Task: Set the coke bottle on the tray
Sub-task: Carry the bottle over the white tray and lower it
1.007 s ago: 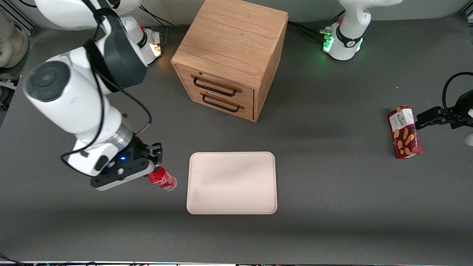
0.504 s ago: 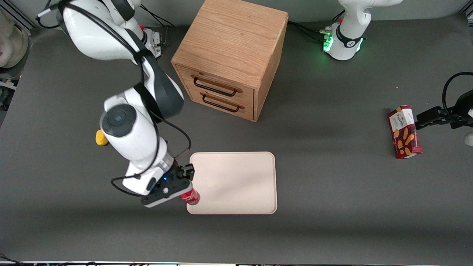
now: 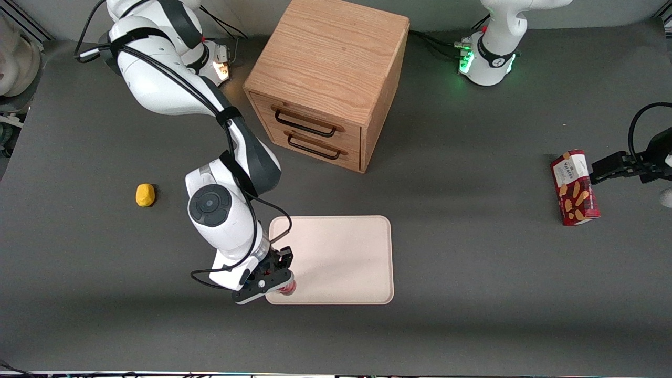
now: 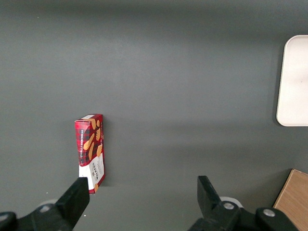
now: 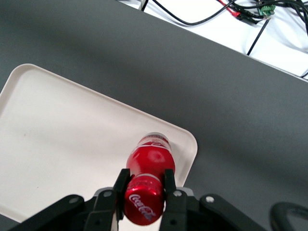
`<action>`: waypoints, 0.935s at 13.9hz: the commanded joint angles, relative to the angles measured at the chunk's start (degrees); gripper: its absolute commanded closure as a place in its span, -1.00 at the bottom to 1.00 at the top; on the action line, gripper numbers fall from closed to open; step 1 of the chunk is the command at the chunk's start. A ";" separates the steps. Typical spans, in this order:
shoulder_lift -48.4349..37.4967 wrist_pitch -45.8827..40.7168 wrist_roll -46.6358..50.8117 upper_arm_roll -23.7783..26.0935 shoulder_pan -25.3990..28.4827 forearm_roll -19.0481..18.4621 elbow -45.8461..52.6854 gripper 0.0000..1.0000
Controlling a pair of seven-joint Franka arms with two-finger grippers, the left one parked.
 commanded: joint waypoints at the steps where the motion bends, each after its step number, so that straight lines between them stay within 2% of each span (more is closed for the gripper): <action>1: 0.57 -0.35 3.45 0.78 -0.02 -0.97 0.69 1.00; 13: 0.75 -0.62 3.54 0.78 -0.72 -0.80 -1.16 1.00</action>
